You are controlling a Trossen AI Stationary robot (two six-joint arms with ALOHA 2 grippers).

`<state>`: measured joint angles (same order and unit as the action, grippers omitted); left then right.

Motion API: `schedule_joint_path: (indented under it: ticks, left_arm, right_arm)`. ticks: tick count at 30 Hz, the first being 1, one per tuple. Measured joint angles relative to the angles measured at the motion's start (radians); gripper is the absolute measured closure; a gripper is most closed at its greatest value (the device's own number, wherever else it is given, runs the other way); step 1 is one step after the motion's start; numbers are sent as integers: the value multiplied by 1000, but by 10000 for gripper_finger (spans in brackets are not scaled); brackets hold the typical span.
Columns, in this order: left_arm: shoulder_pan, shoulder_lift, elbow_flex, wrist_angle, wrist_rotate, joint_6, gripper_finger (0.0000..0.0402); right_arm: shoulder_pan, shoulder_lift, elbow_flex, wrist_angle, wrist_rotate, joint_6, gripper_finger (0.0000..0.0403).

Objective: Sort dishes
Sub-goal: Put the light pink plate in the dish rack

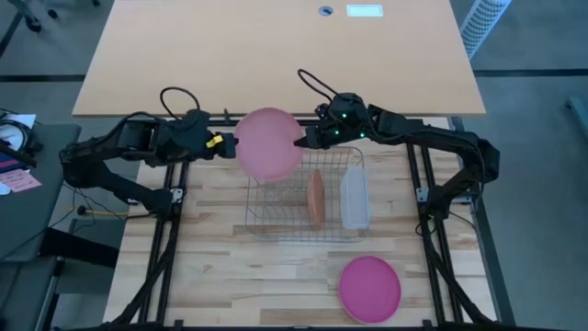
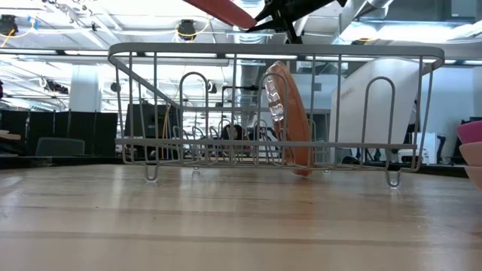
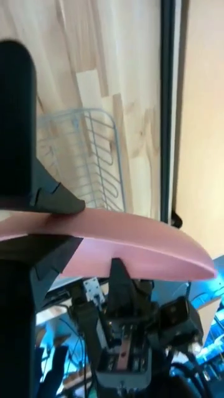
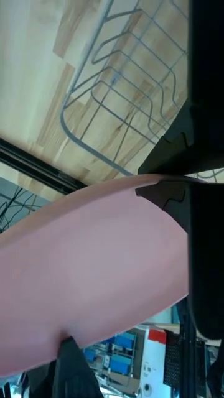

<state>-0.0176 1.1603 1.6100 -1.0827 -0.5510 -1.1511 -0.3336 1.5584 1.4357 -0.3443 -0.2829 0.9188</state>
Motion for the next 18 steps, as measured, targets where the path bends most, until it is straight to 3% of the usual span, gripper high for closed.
schedule_joint_path:
  ticks: [10, 18]
  left_arm:
    - [38, 0, 0, -14, 36, -16, 390]
    - [40, 0, 0, -9, 48, -20, 392]
  right_arm:
    - [1, -1, 0, 3, -9, -2, 366]
    - [1, -2, 1, 3, -60, -37, 302]
